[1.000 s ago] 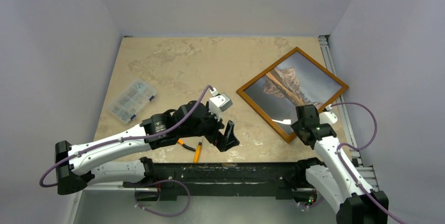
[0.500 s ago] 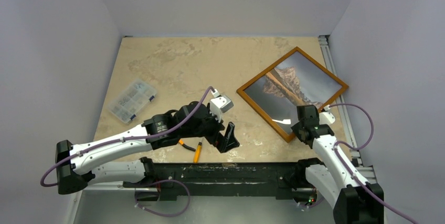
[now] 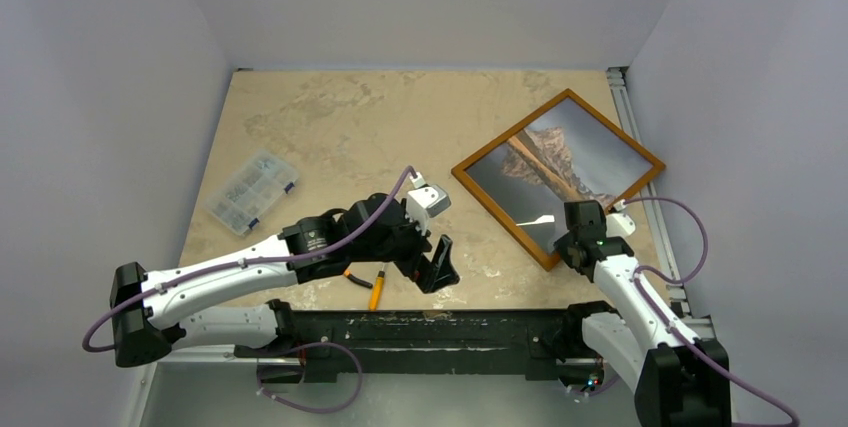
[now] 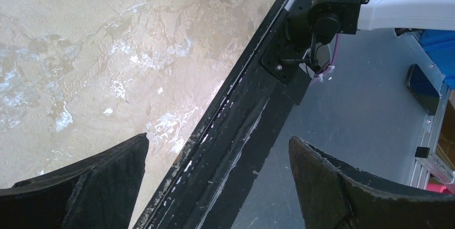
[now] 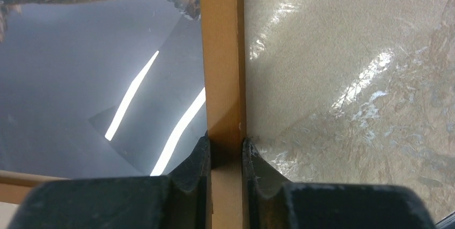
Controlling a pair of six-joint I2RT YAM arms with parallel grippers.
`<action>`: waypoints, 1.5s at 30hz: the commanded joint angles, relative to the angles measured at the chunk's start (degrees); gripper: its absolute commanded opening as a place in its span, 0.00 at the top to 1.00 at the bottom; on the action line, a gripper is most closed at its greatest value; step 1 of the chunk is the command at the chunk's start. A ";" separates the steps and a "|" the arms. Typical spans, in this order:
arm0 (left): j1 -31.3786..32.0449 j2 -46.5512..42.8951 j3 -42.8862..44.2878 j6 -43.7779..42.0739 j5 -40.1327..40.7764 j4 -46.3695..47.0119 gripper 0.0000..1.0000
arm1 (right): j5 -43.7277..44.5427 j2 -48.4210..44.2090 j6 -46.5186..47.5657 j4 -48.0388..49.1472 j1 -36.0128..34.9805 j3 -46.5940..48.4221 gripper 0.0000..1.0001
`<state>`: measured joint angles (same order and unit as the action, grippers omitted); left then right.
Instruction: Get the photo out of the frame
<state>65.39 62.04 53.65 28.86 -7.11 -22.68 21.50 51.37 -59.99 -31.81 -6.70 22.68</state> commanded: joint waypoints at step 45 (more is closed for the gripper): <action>22.94 48.99 1.61 -85.12 36.37 76.00 0.06 | -17.72 -15.47 10.18 -16.65 0.21 12.33 1.00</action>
<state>87.90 105.86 52.27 -47.94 26.79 43.33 7.55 37.43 -49.84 -51.53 -6.31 30.96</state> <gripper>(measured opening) 0.977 0.180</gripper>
